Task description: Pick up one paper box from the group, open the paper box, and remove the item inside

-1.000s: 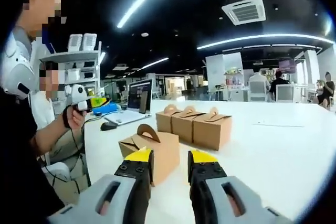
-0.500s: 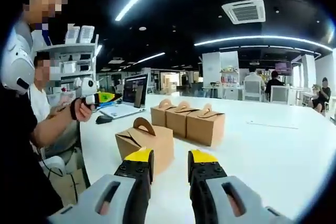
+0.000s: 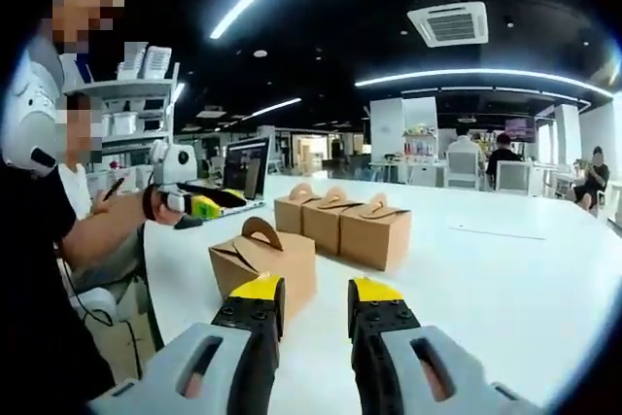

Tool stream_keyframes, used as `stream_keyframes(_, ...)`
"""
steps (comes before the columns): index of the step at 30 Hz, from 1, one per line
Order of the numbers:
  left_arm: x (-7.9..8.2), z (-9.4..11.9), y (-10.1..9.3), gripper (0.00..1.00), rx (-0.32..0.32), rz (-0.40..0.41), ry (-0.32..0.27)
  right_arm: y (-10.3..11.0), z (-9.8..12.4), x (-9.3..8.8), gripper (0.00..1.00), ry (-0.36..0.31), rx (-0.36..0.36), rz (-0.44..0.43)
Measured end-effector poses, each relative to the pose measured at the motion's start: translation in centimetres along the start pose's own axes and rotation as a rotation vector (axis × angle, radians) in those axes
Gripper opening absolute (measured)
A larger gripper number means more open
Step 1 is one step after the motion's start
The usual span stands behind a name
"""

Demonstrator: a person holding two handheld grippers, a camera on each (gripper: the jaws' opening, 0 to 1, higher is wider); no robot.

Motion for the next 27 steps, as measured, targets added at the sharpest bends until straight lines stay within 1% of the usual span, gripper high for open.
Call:
stream_keyframes(3,-0.9,-0.8,-0.9,0.34,-0.090,0.038,0.079,0.0,-0.2,0.0,0.27,0.003,0.002,0.001)
stream_keyframes(4,-1.1,-1.1,-0.9,0.34,-0.102,0.035,0.097,0.0,-0.3,0.1,0.27,0.002,0.003,0.001)
stream_keyframes(8,-1.3,-1.9,-0.5,0.39,-0.096,0.007,0.116,0.2,-0.6,-0.1,0.27,0.007,0.014,0.007)
stream_keyframes(10,-1.5,-2.0,-0.6,0.43,-0.111,0.006,0.140,0.2,-0.6,-0.2,0.27,0.014,0.013,0.013)
stream_keyframes(12,-1.9,-1.9,-1.0,0.47,-0.143,-0.027,0.182,0.2,-0.5,-0.2,0.27,0.017,0.010,0.018)
stream_keyframes(13,-2.2,-1.9,-1.1,0.47,-0.148,-0.038,0.206,0.2,-0.4,-0.3,0.27,0.017,0.010,0.015)
stream_keyframes(14,-2.0,-2.1,-1.1,0.47,-0.146,-0.051,0.199,0.2,-0.4,-0.3,0.27,0.018,0.011,0.015)
stream_keyframes(16,-1.9,-2.3,-1.0,0.48,-0.147,-0.040,0.209,0.3,-0.3,-0.3,0.27,0.018,0.014,0.023)
stream_keyframes(18,-2.0,-2.3,-1.1,0.48,-0.152,-0.053,0.222,0.3,-0.2,-0.4,0.27,0.015,0.013,0.019)
stream_keyframes(21,-2.1,-2.7,-1.1,0.48,-0.144,-0.057,0.225,0.1,-0.4,-0.4,0.27,0.013,0.009,0.010)
stream_keyframes(27,-2.1,-2.7,-1.0,0.46,-0.170,-0.051,0.228,1.4,-0.8,0.4,0.27,0.010,0.032,0.053)
Point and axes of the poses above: the point that each gripper's makers call its tool centre point, and the gripper's own axes: z roughly backward along the fingers, y roughly to its left, x roughly out of its top, the point moved 3 cm from there along z, roughly backward along the fingers, and after that the axes turned 3 degrees about -z, right-handed, at the moved point
